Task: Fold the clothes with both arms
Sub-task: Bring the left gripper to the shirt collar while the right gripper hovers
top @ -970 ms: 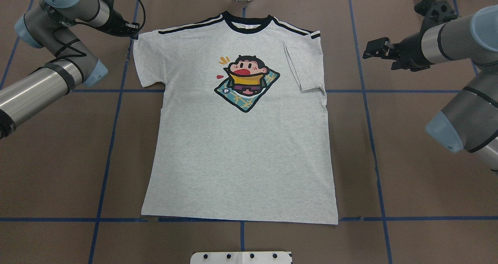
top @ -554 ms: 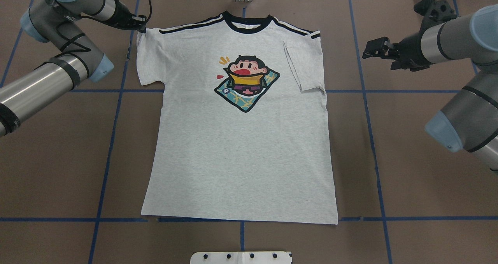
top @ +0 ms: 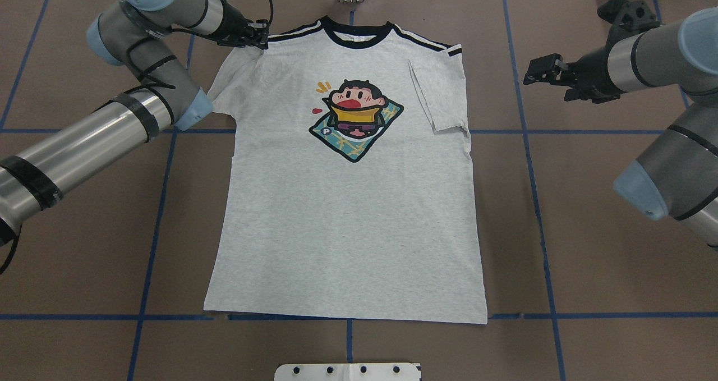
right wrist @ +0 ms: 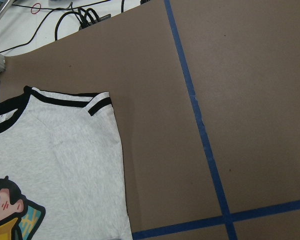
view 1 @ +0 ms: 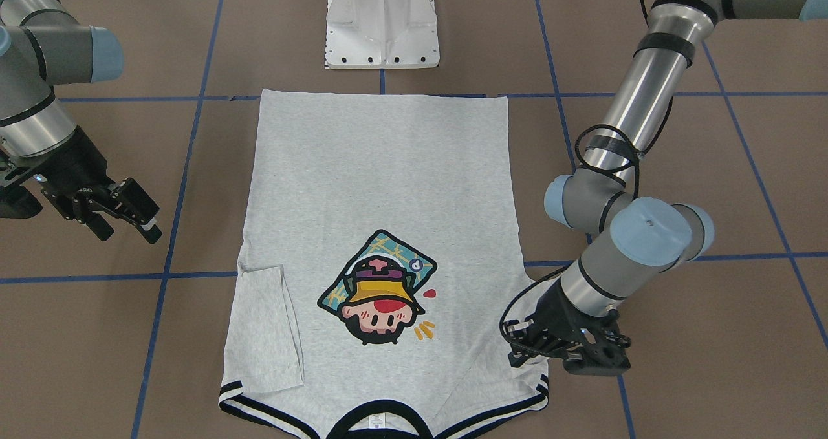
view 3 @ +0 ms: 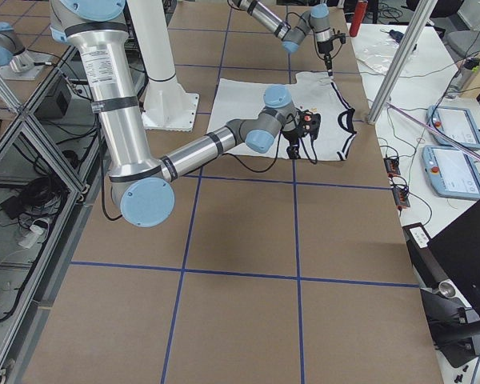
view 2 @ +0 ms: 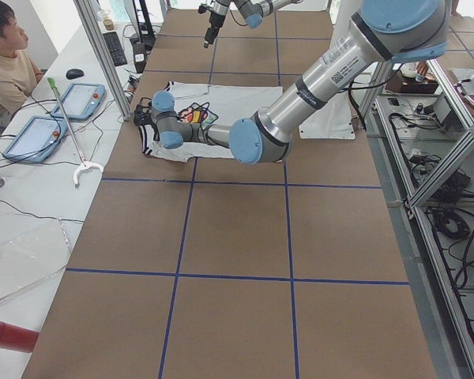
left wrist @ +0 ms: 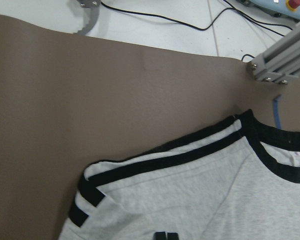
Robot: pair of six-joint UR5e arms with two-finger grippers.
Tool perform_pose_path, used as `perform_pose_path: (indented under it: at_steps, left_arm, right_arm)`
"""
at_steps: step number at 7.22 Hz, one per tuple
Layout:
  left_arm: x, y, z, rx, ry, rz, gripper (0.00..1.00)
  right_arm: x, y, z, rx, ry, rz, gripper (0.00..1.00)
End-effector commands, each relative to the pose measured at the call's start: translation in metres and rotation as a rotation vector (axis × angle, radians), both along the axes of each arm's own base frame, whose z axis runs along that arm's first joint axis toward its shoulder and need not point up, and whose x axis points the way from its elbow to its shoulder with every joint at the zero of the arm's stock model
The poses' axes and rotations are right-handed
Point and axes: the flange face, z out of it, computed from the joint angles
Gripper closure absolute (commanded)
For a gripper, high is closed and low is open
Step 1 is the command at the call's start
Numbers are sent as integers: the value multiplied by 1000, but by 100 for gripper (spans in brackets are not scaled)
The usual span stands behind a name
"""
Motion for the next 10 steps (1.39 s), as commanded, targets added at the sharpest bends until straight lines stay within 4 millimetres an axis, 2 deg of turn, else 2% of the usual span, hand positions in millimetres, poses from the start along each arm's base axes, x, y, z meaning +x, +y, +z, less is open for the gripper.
perform_pose_path:
  at_steps: [1,3,5,6,7,8,9,10]
  left_arm:
    - [32,12,-12,8,-16,-66,100]
    - [47,9,9,12,-75,-144,100]
    - [59,7,-4,24,-83,-164,99]
    - [68,8,-9,37,-94,-195,71]
    - [69,7,-15,43,-91,-201,51]
    - [70,6,-26,50,-80,-202,26]
    - [71,7,-43,59,-56,-202,23]
    - [65,17,-71,71,5,-195,23]
  right_arm:
    - [2,1,4,-6,5,3,0]
    - [2,1,5,-8,6,4,0]
    - [1,1,5,-8,6,4,0]
    - [1,0,4,-7,5,4,0]
    - [1,0,4,-7,5,4,0]
    - [1,0,2,-6,2,5,0]
    - [-1,-1,-5,-13,-7,12,0]
    - [-5,0,-7,-49,-28,30,0]
